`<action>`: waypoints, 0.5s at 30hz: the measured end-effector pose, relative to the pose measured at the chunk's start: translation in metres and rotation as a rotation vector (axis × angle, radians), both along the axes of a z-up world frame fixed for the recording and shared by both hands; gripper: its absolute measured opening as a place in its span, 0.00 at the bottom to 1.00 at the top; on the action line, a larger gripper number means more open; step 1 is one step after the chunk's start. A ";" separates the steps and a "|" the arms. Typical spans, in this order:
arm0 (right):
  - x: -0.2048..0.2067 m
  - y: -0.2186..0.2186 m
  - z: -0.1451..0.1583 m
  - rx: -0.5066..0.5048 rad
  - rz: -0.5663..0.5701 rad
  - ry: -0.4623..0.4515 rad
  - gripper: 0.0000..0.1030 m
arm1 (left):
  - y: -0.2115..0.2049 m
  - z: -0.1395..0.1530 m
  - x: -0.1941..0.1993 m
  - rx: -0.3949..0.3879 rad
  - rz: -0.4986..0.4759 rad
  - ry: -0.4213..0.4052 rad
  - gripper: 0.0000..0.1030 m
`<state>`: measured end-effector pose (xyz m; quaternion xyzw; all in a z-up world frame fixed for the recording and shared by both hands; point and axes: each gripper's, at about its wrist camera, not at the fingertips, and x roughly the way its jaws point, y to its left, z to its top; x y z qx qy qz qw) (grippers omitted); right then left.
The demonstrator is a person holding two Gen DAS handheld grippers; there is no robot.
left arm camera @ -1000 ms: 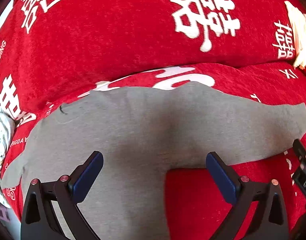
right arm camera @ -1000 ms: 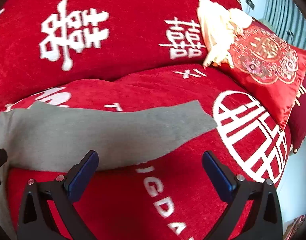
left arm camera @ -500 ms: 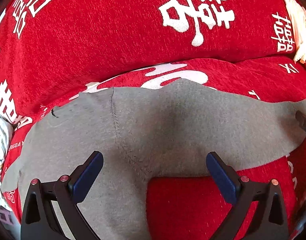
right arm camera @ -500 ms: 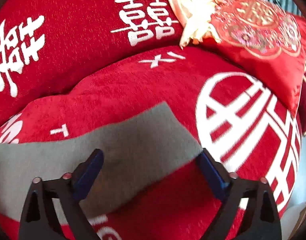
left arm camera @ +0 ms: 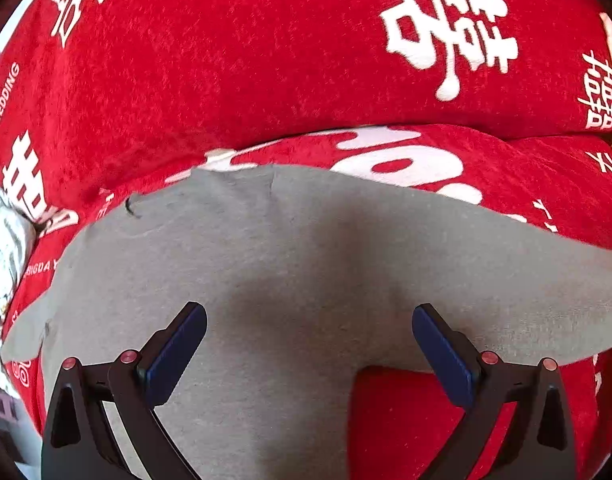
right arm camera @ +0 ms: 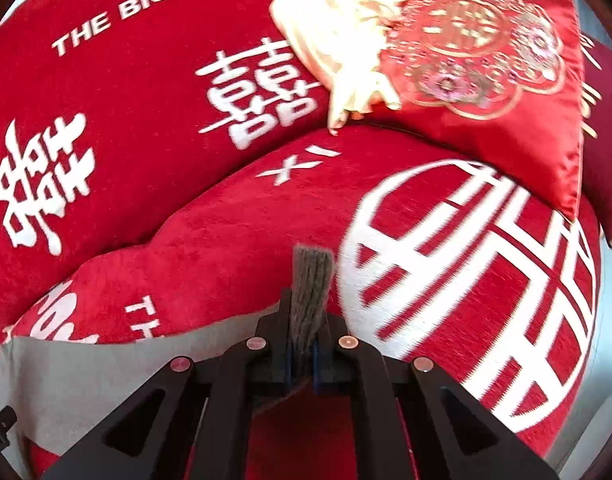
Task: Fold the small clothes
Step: 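Move the right tool to the sweater's sleeve cuff and close on it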
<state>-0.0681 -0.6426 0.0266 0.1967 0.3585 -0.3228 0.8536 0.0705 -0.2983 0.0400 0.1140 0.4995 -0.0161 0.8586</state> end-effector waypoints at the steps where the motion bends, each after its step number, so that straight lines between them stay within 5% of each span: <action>1: 0.002 0.000 -0.003 0.004 0.005 0.015 0.07 | 0.002 0.000 -0.001 -0.001 -0.001 0.002 1.00; 6: -0.004 -0.002 -0.009 0.074 -0.011 0.008 0.07 | 0.018 -0.004 -0.007 0.018 -0.014 0.018 1.00; 15: -0.010 0.016 0.022 0.106 0.011 -0.045 0.07 | 0.056 0.007 -0.021 -0.108 -0.036 0.001 1.00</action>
